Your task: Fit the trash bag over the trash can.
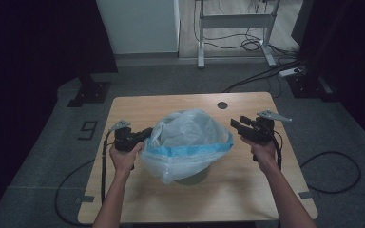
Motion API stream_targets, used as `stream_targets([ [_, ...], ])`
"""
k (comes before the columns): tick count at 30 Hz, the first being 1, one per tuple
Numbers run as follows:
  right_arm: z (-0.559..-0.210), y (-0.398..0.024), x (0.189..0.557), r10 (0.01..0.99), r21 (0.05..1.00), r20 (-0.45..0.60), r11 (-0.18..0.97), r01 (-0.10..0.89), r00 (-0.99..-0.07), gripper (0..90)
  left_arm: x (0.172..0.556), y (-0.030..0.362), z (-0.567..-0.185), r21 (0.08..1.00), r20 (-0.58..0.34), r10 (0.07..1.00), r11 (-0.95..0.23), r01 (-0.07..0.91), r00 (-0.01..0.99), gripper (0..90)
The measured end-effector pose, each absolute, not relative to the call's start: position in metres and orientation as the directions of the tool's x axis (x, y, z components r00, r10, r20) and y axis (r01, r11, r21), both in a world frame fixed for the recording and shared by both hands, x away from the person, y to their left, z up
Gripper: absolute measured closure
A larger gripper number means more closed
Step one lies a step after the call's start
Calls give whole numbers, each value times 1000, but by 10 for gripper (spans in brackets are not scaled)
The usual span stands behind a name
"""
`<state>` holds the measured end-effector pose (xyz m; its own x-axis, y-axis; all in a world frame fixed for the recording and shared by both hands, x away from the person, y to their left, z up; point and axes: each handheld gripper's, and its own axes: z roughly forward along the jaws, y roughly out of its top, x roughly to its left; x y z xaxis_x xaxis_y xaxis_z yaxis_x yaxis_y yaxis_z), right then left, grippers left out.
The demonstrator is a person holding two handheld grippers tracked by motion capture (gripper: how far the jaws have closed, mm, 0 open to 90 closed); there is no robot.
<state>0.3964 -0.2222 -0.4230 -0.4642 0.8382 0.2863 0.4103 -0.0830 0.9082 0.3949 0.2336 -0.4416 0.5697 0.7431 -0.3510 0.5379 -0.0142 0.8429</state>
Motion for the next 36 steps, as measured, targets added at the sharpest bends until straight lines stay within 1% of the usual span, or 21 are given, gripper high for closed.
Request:
stream_targets([
  [6,-398,-212,370,758,943,257,-62,326,-600,455,395,235,-438,846,-345,745,-16,533,570,874],
  [11,-380,-192,338,642,957,221,1,289,-734,436,393,237,-437,848,-343,749,-13,530,567,873],
  [14,-376,-176,323,582,958,200,51,281,-789,408,392,238,-437,850,-345,749,-7,527,566,873],
  [21,-378,-144,308,492,956,178,118,268,-852,318,391,237,-438,851,-346,747,-5,525,567,872],
  [25,-381,-134,306,476,954,161,150,260,-865,268,391,238,-438,852,-347,747,-2,524,567,871],
  [28,-387,-129,305,474,949,145,182,258,-868,266,390,238,-437,853,-345,748,-3,523,567,870],
  [30,-391,-126,302,476,949,119,202,240,-872,303,390,238,-437,853,-344,749,-4,522,567,870],
  [31,-392,-126,300,475,951,104,210,228,-874,346,390,238,-437,853,-344,749,-3,523,566,870],
  [32,-393,-125,297,475,952,84,220,211,-876,402,390,238,-438,853,-343,750,-4,522,565,870],
  [34,-394,-125,292,471,954,49,239,181,-881,544,390,238,-438,853,-343,751,-2,522,564,870],
  [36,-395,-125,287,469,954,18,256,155,-883,654,390,238,-438,854,-342,753,0,520,563,869],
])
